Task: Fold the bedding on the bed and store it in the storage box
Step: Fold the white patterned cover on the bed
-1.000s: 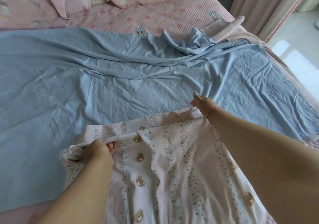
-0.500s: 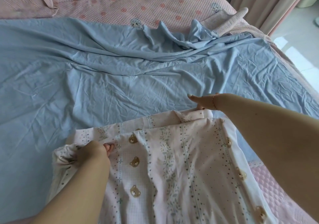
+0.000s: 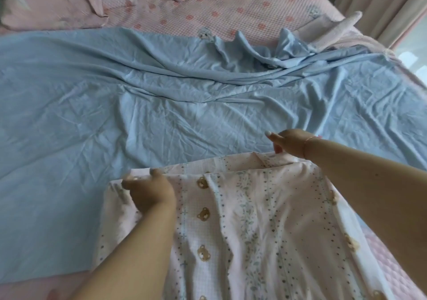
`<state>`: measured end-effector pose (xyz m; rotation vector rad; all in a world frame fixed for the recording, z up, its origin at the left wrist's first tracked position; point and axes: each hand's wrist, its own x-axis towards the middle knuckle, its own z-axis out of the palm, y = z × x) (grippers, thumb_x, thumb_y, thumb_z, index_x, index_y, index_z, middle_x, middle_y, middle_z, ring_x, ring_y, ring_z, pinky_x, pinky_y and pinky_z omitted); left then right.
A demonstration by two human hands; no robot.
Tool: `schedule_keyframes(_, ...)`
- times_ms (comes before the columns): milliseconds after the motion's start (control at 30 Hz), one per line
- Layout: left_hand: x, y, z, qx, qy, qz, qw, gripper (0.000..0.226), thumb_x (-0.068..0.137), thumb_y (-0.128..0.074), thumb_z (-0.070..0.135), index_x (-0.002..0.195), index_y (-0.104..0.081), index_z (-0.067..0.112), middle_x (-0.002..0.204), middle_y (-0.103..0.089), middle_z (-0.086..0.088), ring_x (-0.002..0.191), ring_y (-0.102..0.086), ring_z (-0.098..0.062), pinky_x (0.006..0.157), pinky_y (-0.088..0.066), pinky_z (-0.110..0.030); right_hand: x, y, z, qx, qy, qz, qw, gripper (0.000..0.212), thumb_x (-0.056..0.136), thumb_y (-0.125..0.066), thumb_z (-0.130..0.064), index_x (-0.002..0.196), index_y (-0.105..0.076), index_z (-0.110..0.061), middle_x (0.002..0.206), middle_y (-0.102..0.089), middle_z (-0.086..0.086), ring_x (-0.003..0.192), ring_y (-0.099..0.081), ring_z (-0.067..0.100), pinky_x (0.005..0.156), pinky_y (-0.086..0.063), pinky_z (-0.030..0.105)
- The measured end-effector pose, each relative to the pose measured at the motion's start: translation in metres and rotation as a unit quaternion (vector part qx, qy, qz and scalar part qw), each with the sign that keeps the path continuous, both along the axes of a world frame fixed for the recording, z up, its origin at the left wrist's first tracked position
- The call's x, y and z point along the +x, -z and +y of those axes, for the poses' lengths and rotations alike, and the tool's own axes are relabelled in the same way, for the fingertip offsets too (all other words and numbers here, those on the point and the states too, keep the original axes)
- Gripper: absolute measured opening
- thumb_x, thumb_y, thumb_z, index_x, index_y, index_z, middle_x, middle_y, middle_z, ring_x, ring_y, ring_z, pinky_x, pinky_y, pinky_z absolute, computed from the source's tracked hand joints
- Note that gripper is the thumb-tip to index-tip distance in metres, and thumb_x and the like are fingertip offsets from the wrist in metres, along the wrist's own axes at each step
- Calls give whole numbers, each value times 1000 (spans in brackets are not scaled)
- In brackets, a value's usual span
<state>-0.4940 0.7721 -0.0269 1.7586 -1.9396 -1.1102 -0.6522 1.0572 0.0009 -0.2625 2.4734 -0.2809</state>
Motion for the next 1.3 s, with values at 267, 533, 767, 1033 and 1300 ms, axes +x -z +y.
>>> schedule_keyframes(267, -3, -10, -69, -172, 401, -289, 852, 38, 93, -45, 19, 130, -54, 21, 142, -46, -4, 129, -42, -29, 102, -37, -41, -10, -1, -12, 77, 3, -20, 997, 77, 91, -11, -68, 78, -68, -17, 94, -68, 7, 64, -61, 19, 76, -47, 34)
schedule_keyframes(533, -22, -4, -85, -118, 476, -431, 758, 30, 94, -42, 31, 119, -57, 25, 129, -57, -6, 120, -50, -28, 102, -35, -41, -8, 1, -15, 5, 86, -90, 992, 79, 90, -17, -69, 92, -66, -7, 74, -71, 17, 58, -65, 22, 78, -46, 31)
schedule_keyframes(767, -20, -1, -99, -200, 441, -425, 765, 24, 93, -42, 14, 104, -61, 24, 117, -62, -4, 114, -56, -26, 95, -33, -35, -7, 10, -2, 101, 26, 18, 994, 72, 94, -20, -64, 94, -67, -10, 73, -68, 7, 85, -64, 22, 82, -39, 34)
schedule_keyframes(1033, -5, 0, -92, -332, 425, -243, 806, 24, 97, -45, 23, 100, -63, 8, 111, -58, -18, 108, -51, -37, 90, -37, -44, -3, 13, 4, 36, -1, 206, 978, 55, 95, -29, -56, 69, -56, -16, 78, -54, 3, 77, -56, 23, 76, -50, 37)
schedule_keyframes(1300, 12, -16, -97, -161, 658, -286, 678, 39, 96, -42, 55, 118, -59, 28, 136, -55, 5, 128, -47, -24, 105, -32, -32, 49, 10, -14, 193, -138, 109, 965, 56, 99, -18, -53, 110, -59, -17, 99, -59, 5, 95, -56, 23, 78, -39, 32)
